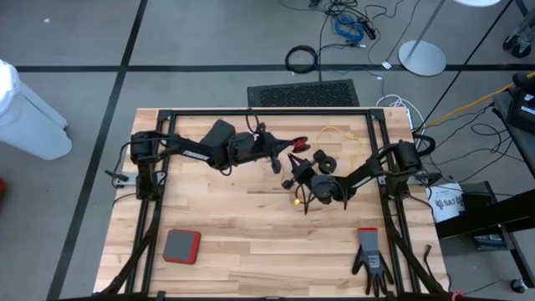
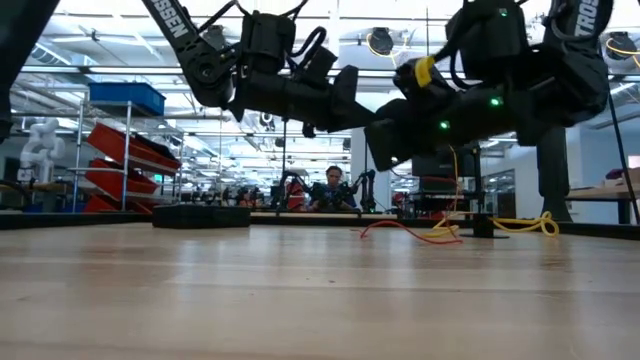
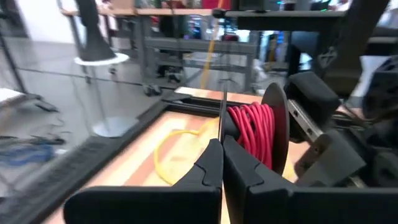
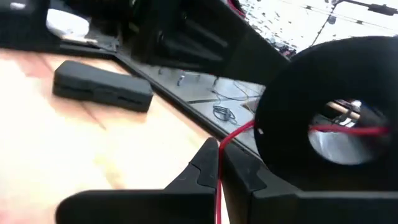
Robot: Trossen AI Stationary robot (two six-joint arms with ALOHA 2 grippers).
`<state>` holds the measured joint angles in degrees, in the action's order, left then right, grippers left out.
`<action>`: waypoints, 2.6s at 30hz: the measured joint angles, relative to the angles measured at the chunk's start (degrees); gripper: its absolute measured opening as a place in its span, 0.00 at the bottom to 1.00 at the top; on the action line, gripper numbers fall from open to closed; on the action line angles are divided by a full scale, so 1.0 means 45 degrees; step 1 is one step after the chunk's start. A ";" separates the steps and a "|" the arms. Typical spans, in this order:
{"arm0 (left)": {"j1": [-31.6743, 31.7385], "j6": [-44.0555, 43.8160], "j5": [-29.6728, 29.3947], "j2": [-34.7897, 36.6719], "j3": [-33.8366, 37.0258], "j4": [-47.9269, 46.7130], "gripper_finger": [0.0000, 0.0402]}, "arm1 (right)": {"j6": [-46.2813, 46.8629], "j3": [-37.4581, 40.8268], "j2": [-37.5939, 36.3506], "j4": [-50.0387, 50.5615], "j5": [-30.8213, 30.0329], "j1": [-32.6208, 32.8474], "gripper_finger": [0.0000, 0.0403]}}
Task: Coil cords
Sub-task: Coil the red wire onto the black spool
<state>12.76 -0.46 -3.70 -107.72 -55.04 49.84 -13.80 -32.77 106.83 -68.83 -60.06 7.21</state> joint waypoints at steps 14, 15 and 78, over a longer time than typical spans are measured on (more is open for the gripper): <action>0.0957 -0.0706 0.5032 0.0000 0.0121 0.0141 0.00 | 0.0600 0.1985 -0.0069 -0.1819 0.1487 0.0344 0.02; 0.1006 -0.0821 0.5312 0.0000 0.0121 0.0141 0.00 | 0.0614 0.2078 -0.0080 -0.1917 0.1502 0.0345 0.02; 0.3495 -0.0342 1.3822 0.0139 0.0131 -0.2953 0.00 | 0.2924 0.3923 -0.1991 -0.0735 0.3812 0.1927 0.02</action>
<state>28.49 -2.00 58.50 -107.10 -54.46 36.56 -0.64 -15.11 97.86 -72.14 -42.91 15.88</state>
